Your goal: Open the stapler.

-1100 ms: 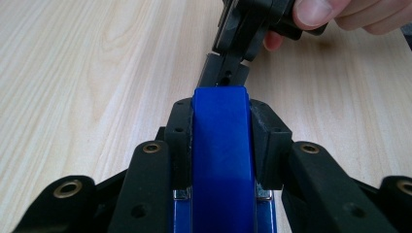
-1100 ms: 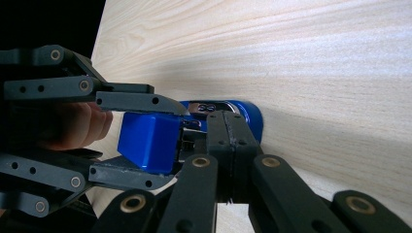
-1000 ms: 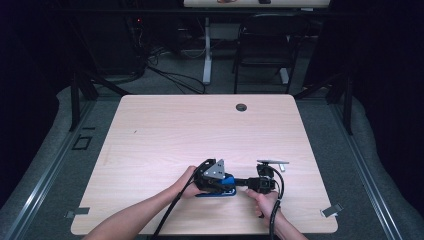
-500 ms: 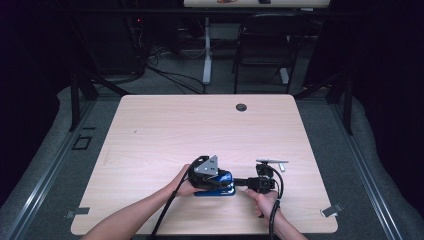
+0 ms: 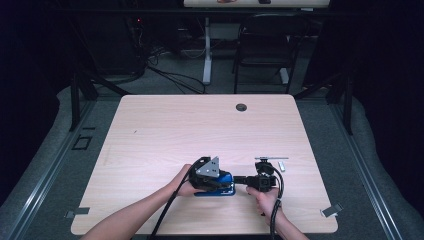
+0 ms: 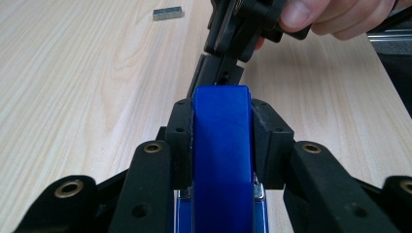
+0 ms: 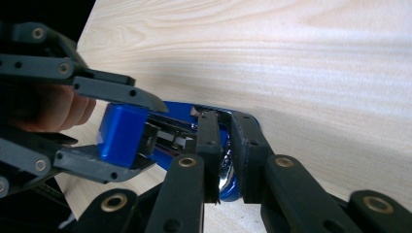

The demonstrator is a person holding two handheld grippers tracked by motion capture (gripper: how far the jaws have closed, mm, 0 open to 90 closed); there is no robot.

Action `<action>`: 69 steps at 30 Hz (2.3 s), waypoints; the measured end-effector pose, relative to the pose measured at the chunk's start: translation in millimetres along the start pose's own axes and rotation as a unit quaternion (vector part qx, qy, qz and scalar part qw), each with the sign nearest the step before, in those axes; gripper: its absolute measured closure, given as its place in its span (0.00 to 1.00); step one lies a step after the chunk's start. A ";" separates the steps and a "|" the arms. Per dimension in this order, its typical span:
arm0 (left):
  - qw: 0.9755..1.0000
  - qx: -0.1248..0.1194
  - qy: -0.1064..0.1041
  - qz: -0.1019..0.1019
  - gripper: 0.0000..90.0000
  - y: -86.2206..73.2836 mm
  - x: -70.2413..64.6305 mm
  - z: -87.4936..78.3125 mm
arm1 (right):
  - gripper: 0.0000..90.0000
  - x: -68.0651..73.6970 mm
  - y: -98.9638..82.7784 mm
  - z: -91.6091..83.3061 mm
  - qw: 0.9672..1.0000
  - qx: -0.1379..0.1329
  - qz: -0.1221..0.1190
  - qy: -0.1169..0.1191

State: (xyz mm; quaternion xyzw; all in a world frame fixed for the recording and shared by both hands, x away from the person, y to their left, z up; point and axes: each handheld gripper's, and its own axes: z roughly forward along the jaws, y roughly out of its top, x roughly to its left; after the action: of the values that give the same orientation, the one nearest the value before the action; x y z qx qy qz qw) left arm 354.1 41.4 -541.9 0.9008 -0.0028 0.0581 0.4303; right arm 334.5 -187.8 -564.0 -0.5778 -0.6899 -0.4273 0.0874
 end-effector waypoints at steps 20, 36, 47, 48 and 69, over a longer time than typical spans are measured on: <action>1.000 0.026 -0.004 -0.009 0.73 5.5 2.3 -0.4 | 0.84 16.6 5.7 -12.1 0.999 -0.004 -0.046 0.003; 0.996 0.086 0.010 -0.013 0.61 9.4 0.1 4.3 | 0.87 15.0 7.4 -13.5 0.999 -0.003 -0.042 0.018; 0.996 0.085 0.025 -0.005 0.72 14.9 -2.2 -4.7 | 0.85 17.8 8.9 -13.6 0.998 -0.009 -0.061 0.014; 0.996 0.083 0.025 -0.005 0.72 14.7 -2.1 -5.0 | 0.85 16.1 8.8 -13.0 0.998 -0.009 -0.055 0.007; 0.996 0.078 0.040 -0.004 0.72 15.4 -4.9 -11.7 | 0.85 17.7 1.4 2.1 0.994 0.013 -0.104 -0.037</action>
State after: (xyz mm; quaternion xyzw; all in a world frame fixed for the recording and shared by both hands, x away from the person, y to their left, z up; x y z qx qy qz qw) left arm 347.2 40.6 -523.2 0.9285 0.0223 0.0926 0.3589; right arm 330.9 -173.6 -553.7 -0.5167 -0.7545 -0.4038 0.0243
